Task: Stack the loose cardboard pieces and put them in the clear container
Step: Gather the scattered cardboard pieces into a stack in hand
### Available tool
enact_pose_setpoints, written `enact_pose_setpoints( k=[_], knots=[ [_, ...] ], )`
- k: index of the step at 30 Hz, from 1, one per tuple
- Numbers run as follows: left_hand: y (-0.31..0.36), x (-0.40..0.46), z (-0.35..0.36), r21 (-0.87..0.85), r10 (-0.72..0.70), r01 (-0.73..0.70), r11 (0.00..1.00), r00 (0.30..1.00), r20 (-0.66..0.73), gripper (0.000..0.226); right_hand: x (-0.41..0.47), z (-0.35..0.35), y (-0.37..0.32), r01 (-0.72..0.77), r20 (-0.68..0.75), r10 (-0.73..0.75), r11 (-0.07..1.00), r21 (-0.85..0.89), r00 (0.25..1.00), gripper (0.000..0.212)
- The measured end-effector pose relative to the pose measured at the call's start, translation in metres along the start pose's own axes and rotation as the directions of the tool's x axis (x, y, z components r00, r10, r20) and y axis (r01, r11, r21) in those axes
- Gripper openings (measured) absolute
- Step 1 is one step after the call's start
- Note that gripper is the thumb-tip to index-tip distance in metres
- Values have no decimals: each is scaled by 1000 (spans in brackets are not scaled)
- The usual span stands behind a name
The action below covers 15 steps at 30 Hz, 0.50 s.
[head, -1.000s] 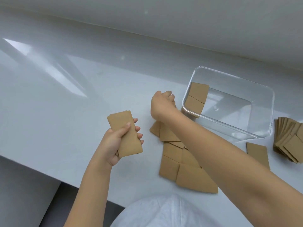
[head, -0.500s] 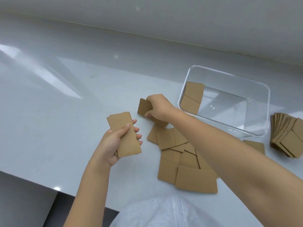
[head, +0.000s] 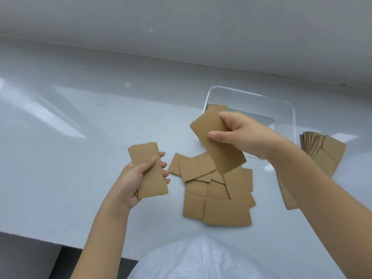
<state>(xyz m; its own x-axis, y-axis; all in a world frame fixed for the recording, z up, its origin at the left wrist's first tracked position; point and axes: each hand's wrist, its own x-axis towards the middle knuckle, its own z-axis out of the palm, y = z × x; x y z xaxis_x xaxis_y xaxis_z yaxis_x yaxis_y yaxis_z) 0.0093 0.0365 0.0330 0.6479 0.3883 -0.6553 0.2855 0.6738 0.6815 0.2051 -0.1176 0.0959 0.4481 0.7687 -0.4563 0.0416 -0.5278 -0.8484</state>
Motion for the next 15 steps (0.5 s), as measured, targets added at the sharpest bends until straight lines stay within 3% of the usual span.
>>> enact_pose_setpoints(
  k=[2, 4, 7, 15],
  knots=[
    [-3, -3, 9, 24, -1, 0, 1000, 999, 38, 24, -18, -5, 24, -45, -108, 41, 999, -30, 993, 19],
    [-7, -6, 19, 25, -1, -1, 1000, 998, 65, 24, -33, -5, 48, -96, -169, 63, 976, -195, 984, 17],
    [-11, -10, 29, 23, -9, 7, 1000, 997, 82, 22, -50, -2, 81, -161, -128, 114, 871, -464, 985, 19],
    [-23, -19, 36, 126, -66, 51, 991, 991, 118, 27, -74, 13, 130, -303, -283, 220, 906, -295, 933, 18]
  ],
)
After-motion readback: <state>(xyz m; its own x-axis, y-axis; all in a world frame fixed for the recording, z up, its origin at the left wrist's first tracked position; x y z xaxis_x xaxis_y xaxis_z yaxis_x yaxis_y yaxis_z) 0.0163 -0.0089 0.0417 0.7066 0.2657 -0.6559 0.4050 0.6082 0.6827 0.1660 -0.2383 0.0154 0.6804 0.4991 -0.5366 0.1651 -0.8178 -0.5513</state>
